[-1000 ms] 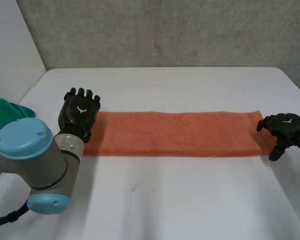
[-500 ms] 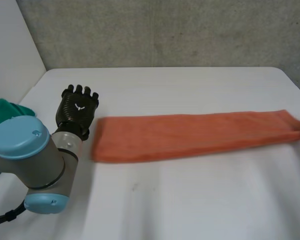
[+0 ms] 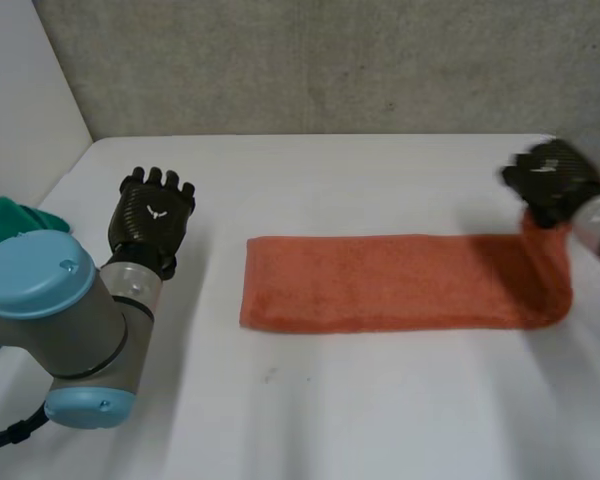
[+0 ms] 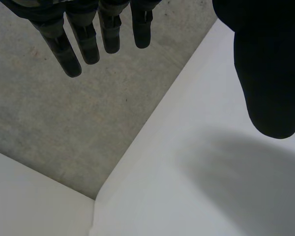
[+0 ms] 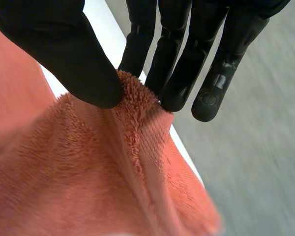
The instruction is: Fold the laundry.
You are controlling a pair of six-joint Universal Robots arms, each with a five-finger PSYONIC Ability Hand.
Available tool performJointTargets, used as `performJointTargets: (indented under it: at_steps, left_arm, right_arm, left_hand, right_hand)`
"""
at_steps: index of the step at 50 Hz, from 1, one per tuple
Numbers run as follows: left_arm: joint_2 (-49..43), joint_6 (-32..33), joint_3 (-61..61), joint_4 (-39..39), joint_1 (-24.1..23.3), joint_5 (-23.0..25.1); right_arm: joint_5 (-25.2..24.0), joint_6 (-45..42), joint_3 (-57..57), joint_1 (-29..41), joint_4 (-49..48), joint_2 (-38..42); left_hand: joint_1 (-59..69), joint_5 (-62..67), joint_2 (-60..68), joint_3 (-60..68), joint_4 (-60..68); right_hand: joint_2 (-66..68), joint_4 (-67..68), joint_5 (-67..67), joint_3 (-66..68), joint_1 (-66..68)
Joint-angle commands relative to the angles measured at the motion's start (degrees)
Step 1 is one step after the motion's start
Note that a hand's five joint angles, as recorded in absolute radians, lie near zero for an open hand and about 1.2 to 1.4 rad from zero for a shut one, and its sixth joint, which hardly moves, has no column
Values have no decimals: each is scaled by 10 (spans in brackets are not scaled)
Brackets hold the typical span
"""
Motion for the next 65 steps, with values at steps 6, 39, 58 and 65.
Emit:
performJointTargets:
  at_steps: [6,39,58,65]
  left_arm:
    - [6,-2,-1,-1,0,0]
    - [22,-5,-10,-3,7,-2]
    - [35,-128,43,-47,-92,60]
    - [-69,-131,103,-125,-148,101]
  right_arm:
    - [-26,15,-63,292,3,57]
    - [29,120,-237,448,37,229]
    - [79,166,-6,225,133,7]
    - [75,161,69,183,80,7]
  left_hand:
    - [-13,-26,-16,-19,-16]
    - [-13,-26,-16,-19,-16]
    - [-13,-26,-16,-19,-16]
    - [-13,-26,-16,-19,-16]
  right_hand:
    - [128,120,134,120,247]
    - [-572,-580,-566,-580,-453]
    - [-572,-580,-566,-580,-453]
    - [-559,-568,-553,-567,-440]
